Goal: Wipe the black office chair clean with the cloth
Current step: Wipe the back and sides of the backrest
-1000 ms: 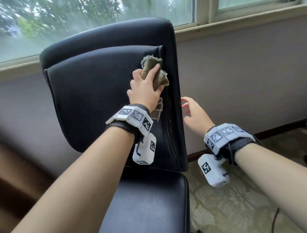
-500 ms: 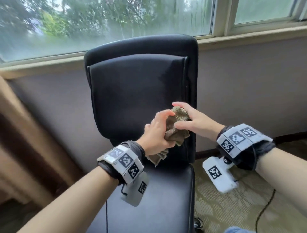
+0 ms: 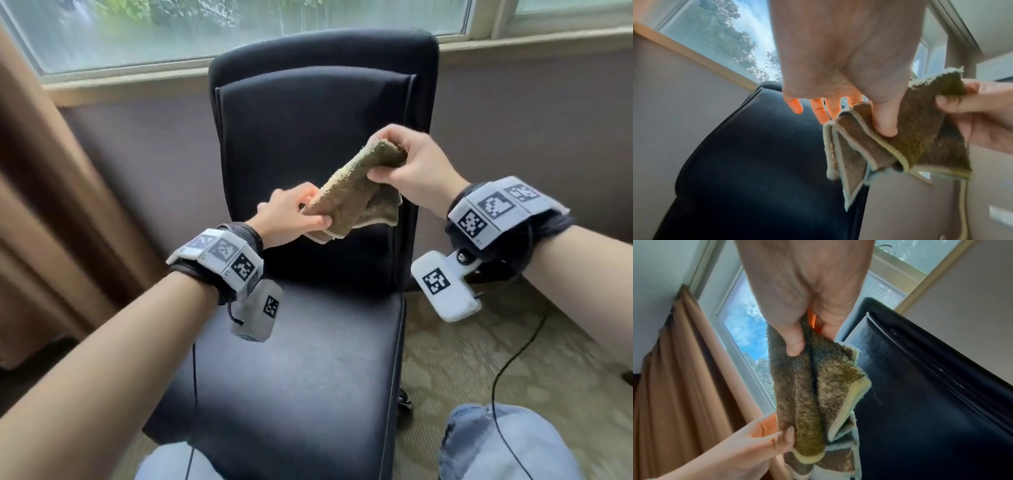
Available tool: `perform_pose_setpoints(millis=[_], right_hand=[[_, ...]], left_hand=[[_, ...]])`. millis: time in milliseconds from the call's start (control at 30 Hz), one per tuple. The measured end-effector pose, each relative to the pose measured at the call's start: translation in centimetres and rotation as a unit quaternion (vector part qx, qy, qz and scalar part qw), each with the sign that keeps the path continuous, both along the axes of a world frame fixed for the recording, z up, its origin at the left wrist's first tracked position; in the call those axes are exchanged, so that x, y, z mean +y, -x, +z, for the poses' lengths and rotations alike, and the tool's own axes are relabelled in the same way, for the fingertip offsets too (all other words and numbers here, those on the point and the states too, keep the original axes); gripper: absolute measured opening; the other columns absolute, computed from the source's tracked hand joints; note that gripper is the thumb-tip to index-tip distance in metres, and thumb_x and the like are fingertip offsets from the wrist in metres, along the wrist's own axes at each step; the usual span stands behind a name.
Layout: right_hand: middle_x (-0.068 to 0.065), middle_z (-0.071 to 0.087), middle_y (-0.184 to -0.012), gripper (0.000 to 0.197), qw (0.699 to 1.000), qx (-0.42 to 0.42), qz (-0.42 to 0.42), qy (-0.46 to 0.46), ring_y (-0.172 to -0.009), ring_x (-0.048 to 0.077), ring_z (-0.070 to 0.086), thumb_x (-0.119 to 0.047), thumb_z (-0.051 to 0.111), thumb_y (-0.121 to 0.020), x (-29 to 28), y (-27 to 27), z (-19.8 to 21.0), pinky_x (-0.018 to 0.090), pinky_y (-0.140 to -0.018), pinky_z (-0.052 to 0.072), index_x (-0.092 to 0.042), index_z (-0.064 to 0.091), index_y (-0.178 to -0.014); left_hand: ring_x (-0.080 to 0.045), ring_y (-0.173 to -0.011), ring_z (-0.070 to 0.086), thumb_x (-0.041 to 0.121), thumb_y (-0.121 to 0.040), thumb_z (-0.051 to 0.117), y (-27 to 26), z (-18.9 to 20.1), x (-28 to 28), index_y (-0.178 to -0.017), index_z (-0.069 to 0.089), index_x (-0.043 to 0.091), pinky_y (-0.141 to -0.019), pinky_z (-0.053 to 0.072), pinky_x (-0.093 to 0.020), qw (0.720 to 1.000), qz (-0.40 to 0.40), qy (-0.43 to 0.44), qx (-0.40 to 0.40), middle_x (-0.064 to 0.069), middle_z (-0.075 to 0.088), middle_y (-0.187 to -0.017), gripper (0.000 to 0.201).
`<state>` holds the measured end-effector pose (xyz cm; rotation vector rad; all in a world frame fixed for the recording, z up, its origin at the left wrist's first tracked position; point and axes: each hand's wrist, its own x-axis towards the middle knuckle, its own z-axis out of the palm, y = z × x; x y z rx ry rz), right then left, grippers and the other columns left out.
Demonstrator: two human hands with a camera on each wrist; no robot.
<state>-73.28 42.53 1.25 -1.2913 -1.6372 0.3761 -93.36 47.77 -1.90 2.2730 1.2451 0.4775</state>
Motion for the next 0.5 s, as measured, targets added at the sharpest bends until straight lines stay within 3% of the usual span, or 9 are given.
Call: perform_pose_setpoints(millis=[100, 167, 233, 300, 400, 500], right_hand=[[-0.012, 0.059, -0.082, 0.027, 1.000, -0.004, 0.004, -0.019, -0.075, -0.003, 0.056, 0.002, 0.067, -0.077, -0.5, 0.0, 1.1, 0.009, -0.072, 0.045, -0.019, 0.057, -0.089], [-0.013, 0.058, -0.081, 0.026, 1.000, -0.005, -0.014, -0.022, -0.076, -0.003, 0.055, 0.001, 0.067, -0.077, -1.0, -0.2, 0.8, 0.006, -0.071, 0.043, -0.018, 0.057, -0.091], [-0.013, 0.056, -0.080, 0.024, 0.999, -0.014, -0.029, -0.015, -0.074, -0.002, 0.053, -0.001, 0.067, -0.078, -1.2, -0.4, 0.1, 0.004, -0.068, 0.041, -0.018, 0.057, -0.092], [-0.013, 0.056, -0.079, 0.023, 0.999, -0.018, -0.039, -0.007, -0.074, 0.000, 0.052, -0.003, 0.067, -0.078, -1.0, -0.7, -0.3, 0.006, -0.068, 0.042, -0.018, 0.056, -0.092], [-0.010, 0.058, -0.082, 0.021, 0.999, -0.002, -0.040, 0.005, -0.078, 0.007, 0.056, -0.006, 0.067, -0.079, 0.7, -0.7, -0.7, 0.022, -0.074, 0.049, -0.018, 0.057, -0.094], [-0.011, 0.057, -0.083, 0.020, 0.999, 0.015, -0.045, 0.021, -0.081, 0.008, 0.056, -0.010, 0.066, -0.081, 3.5, -0.8, -1.0, 0.026, -0.074, 0.049, -0.020, 0.055, -0.095]], left_hand=[[-0.012, -0.084, 0.058, 0.033, -0.076, 0.069, 0.4, 1.7, 0.0, -0.084, 0.054, 0.025, -0.081, 0.046, -0.029, 0.998, 0.002, -0.004, -0.066, 0.012, 0.060, -0.081, 0.019], [-0.005, -0.071, 0.059, 0.015, -0.080, 0.071, 1.1, 2.3, 0.1, -0.078, 0.056, 0.020, -0.070, 0.046, -0.019, 0.992, 0.010, -0.003, -0.124, 0.009, 0.061, -0.076, 0.015], [0.003, -0.059, 0.057, 0.012, -0.080, 0.071, 1.5, 2.4, -0.1, -0.076, 0.057, 0.022, -0.060, 0.045, -0.011, 0.987, 0.009, -0.005, -0.159, 0.007, 0.061, -0.072, 0.017], [0.005, -0.059, 0.057, 0.013, -0.080, 0.071, 1.6, 2.2, -0.2, -0.080, 0.058, 0.022, -0.056, 0.043, -0.007, 0.984, 0.012, -0.001, -0.175, 0.007, 0.062, -0.076, 0.015], [-0.005, -0.074, 0.062, 0.014, -0.083, 0.069, 1.4, 1.5, 0.8, -0.093, 0.057, 0.019, -0.065, 0.049, -0.012, 0.966, 0.051, 0.038, -0.249, 0.003, 0.064, -0.086, 0.017], [-0.016, -0.081, 0.064, 0.013, -0.085, 0.067, 0.6, 1.4, 2.6, -0.095, 0.056, 0.021, -0.072, 0.056, -0.032, 0.935, 0.103, 0.112, -0.320, -0.003, 0.062, -0.098, 0.017]])
